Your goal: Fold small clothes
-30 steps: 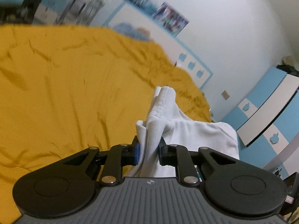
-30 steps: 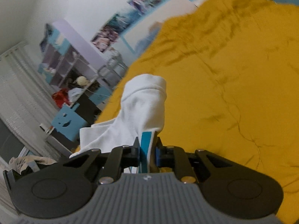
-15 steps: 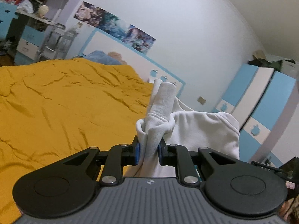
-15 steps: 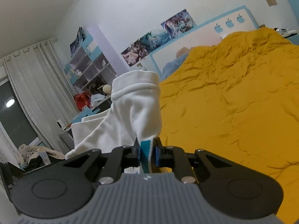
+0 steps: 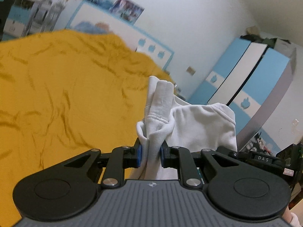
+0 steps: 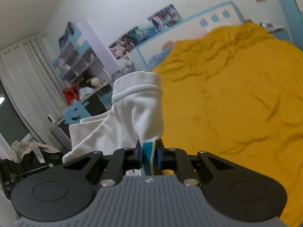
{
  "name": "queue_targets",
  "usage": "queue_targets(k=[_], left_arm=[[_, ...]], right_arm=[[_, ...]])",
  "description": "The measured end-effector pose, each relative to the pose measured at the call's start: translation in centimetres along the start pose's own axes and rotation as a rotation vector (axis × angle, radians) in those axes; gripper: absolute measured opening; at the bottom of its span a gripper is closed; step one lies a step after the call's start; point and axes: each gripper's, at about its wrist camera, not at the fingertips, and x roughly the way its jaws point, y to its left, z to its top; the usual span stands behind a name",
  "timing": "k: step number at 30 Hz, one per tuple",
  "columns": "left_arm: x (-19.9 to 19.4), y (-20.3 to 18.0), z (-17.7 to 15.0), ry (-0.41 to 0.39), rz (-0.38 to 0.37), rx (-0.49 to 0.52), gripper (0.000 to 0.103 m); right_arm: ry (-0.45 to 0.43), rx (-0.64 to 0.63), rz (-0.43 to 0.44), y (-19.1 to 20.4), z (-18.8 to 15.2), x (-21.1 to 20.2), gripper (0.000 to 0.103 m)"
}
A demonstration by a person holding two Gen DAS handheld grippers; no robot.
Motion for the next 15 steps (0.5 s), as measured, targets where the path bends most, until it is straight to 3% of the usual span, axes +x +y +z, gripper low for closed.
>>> queue_targets(k=[5,15], left_arm=[[3.4,2.1,0.2,0.072,0.012,0.009,0.019],[10.2,7.8,0.0,0.249,0.050,-0.017,0.018]], right_arm=[[0.053,0.078,-0.037,-3.0,-1.2,3.3,0.009],[0.172,0.078,-0.131,-6.9,-0.9,11.5,0.009]])
